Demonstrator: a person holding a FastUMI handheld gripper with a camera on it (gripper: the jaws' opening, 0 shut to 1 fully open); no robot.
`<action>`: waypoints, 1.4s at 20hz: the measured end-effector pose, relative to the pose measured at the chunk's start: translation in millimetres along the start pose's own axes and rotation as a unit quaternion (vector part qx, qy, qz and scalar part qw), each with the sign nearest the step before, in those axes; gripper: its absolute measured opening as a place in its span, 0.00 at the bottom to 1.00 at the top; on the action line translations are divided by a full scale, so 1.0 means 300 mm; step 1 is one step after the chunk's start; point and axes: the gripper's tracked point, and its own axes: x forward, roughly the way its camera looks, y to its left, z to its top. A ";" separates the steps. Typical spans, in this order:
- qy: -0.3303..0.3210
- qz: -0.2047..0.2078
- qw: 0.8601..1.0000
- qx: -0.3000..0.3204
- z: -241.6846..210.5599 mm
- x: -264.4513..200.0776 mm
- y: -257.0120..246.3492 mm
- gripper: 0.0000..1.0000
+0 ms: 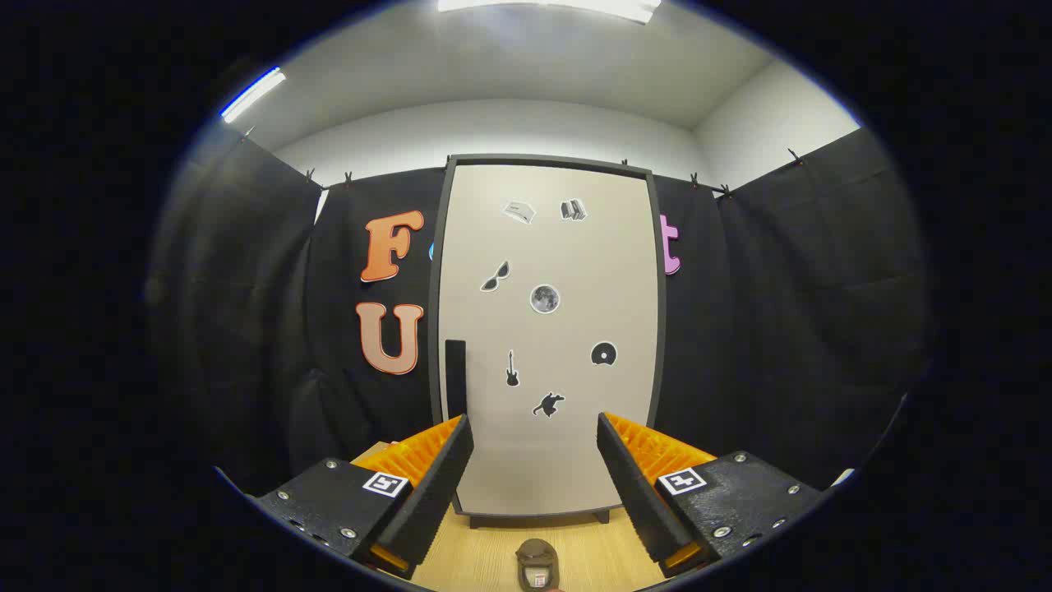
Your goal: Open the shoe cabinet door, grab the shoes and put them into the shoe cabinet, then close the shoe cabinet door.
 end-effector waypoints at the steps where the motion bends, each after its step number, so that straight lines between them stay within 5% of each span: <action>1: 0.000 -0.001 1.000 0.001 -0.002 -0.001 0.000 0.95; 19: 0.024 0.004 1.000 -0.004 -0.057 0.005 0.022 0.95; 28: 0.035 0.039 0.999 -0.001 -0.106 0.146 0.152 0.95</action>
